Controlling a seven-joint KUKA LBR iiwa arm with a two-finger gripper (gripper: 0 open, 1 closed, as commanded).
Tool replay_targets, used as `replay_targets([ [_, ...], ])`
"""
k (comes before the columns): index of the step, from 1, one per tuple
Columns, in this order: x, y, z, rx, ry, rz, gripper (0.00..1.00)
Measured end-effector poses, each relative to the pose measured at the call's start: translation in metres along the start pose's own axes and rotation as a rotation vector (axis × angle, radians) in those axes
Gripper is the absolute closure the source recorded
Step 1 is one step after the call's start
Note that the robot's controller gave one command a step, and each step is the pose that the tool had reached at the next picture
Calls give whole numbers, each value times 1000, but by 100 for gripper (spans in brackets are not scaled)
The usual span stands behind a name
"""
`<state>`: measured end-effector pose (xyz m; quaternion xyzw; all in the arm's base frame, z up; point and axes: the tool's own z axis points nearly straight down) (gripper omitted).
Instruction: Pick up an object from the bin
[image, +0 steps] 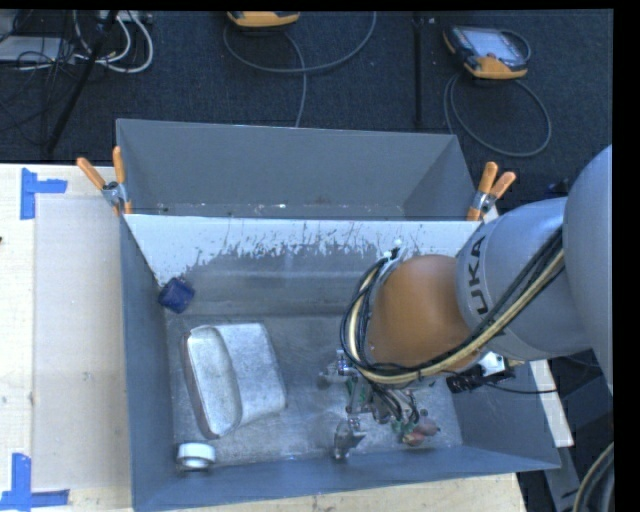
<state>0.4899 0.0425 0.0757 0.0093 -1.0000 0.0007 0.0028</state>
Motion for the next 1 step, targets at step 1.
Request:
replay_targets([
  [1,-7,-27,2,-2,-7,16,0],
])
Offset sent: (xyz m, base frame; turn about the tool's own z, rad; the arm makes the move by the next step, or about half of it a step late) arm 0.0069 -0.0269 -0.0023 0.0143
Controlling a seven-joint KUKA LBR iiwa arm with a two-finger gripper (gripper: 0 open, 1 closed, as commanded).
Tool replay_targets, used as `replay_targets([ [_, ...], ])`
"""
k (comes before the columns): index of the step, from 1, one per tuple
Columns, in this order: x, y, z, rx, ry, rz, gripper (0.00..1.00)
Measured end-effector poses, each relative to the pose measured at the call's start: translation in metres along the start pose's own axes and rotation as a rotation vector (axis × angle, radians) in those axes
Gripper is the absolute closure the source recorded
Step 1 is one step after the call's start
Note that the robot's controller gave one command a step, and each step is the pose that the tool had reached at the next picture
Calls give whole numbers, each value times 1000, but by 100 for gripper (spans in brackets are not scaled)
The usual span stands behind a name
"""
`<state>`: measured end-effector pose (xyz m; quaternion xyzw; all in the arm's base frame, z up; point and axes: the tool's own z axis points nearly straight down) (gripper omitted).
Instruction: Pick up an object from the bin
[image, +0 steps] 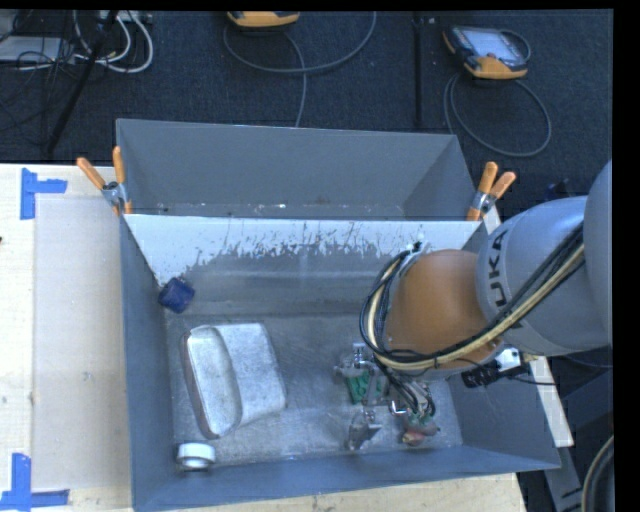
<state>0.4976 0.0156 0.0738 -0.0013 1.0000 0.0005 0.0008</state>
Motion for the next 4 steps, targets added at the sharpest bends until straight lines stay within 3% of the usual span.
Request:
replay_targets([
  [1,-9,-45,-6,3,2,-16,0],
  [2,-46,-93,1,-1,-1,-158,0],
  [3,-33,-160,-26,5,-9,-283,0],
  [4,-35,-164,-23,0,-7,-249,0],
])
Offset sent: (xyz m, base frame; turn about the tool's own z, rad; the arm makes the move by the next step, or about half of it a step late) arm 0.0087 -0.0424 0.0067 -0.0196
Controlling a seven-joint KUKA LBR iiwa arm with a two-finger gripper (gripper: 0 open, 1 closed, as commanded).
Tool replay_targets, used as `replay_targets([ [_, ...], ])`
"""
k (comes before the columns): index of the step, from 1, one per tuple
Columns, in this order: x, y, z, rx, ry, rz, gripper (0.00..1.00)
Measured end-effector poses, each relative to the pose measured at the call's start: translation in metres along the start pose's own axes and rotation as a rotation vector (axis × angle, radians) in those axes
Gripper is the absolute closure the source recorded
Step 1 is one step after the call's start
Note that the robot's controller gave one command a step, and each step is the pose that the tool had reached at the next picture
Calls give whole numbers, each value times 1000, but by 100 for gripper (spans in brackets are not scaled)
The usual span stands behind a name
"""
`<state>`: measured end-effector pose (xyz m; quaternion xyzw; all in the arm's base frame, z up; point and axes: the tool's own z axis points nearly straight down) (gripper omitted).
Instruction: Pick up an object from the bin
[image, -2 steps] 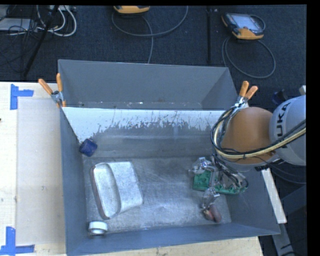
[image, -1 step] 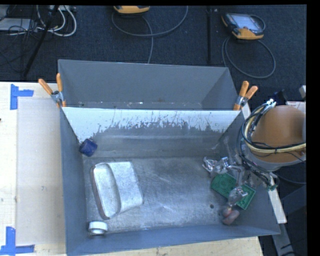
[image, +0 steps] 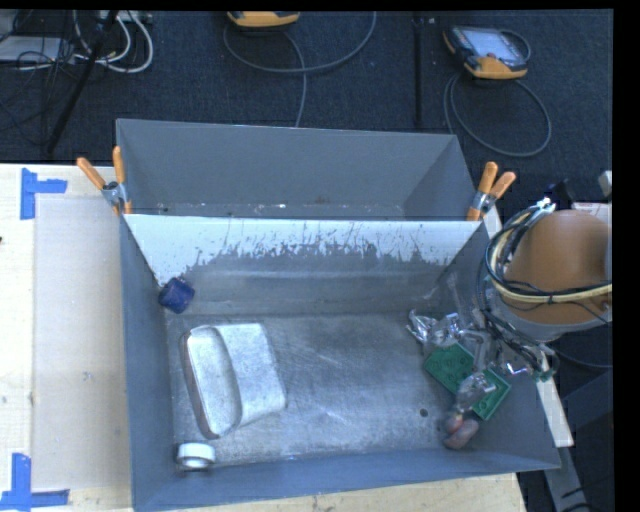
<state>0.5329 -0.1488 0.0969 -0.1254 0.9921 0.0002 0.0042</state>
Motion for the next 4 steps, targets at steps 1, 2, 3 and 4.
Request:
replay_targets([
  [1,-40,-10,-5,-23,8,-411,0],
  [2,4,11,-7,-11,-16,-711,0],
  [3,50,33,-7,-9,-12,-942,0],
  [4,44,30,-4,-17,-14,-1227,0],
])
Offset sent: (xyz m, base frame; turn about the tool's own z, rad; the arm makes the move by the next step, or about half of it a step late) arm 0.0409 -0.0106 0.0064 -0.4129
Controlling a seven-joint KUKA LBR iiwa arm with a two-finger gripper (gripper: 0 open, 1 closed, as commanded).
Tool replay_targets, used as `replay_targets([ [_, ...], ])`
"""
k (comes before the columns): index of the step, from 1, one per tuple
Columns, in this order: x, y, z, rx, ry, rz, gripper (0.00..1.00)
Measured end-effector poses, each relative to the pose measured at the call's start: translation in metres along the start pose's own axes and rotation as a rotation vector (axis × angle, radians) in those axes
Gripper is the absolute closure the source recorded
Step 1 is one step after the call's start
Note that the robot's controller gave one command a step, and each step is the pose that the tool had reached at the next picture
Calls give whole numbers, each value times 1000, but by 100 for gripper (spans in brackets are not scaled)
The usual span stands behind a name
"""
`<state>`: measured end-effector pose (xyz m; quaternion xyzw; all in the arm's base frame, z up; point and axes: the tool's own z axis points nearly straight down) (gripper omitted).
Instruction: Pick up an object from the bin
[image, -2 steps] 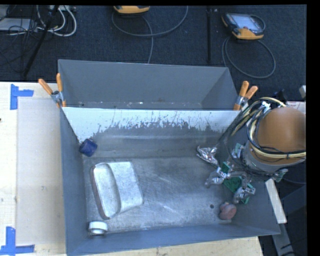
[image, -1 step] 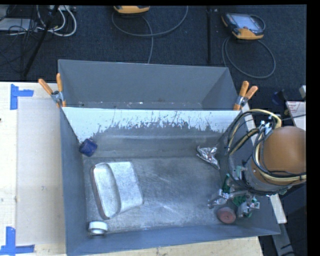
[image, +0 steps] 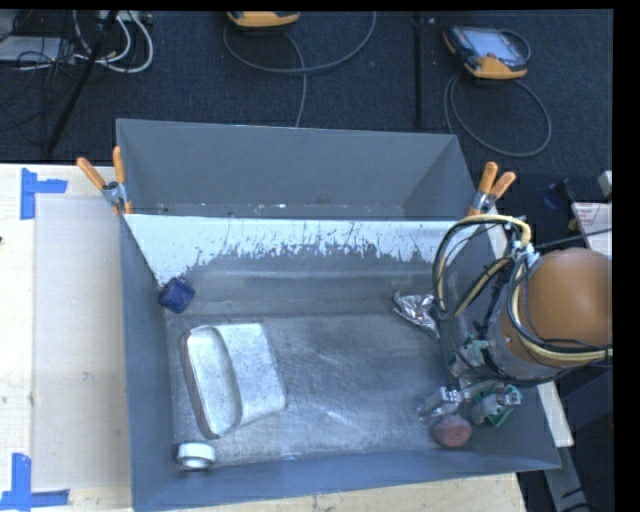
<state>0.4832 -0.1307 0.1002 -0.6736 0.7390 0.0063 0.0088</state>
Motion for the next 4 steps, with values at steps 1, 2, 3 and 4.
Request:
replay_targets([
  [1,-4,9,2,-11,-7,-346,0],
  [2,-18,13,22,2,-4,-548,0],
  [3,-10,10,23,8,9,-539,100],
  [4,-8,-7,-122,-4,20,-556,100],
])
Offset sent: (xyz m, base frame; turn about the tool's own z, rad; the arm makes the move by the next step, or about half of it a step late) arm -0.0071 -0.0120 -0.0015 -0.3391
